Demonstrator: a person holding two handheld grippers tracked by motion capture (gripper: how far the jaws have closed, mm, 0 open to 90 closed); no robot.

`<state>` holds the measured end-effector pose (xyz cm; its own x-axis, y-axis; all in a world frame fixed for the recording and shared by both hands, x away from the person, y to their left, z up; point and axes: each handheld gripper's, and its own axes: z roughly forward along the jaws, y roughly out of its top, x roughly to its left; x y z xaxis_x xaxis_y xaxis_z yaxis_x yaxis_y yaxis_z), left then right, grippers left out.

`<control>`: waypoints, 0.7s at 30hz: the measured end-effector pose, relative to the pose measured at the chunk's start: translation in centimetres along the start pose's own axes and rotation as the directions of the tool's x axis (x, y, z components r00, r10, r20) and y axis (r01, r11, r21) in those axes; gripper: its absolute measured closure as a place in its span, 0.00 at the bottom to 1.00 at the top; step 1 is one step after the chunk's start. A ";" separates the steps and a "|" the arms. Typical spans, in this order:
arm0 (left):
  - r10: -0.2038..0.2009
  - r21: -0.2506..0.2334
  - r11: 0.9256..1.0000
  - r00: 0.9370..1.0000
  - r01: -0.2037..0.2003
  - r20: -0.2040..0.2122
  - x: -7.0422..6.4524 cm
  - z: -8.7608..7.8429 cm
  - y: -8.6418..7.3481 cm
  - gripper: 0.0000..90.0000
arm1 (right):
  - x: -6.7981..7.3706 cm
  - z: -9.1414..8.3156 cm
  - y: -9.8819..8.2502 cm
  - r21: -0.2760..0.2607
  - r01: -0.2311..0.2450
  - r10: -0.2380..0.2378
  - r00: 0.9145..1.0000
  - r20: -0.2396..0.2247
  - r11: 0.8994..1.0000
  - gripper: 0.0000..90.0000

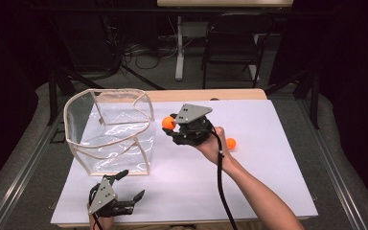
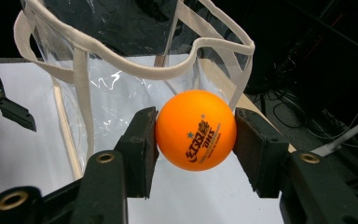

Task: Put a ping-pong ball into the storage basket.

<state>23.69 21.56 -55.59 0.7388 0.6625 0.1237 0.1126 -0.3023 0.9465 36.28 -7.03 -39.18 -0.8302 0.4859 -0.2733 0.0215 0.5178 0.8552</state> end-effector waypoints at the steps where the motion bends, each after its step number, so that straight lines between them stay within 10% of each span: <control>1: 0.000 0.000 1.000 1.000 0.000 0.000 0.0 0.0 0.0 0.17 | 0.0 0.0 0.1 -0.001 0.003 -0.003 1.000 0.000 1.000 0.56; 21: -0.001 -0.001 1.000 1.000 0.001 0.000 0.0 0.0 0.0 0.17 | -0.2 0.3 1.4 0.003 0.020 -0.020 1.000 0.002 1.000 0.56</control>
<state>23.69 21.59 -55.58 0.7385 0.6630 0.1229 0.1125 -0.3009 0.9470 36.66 -6.20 -38.11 -0.8291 0.4772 -0.2913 0.0065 0.5293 0.8484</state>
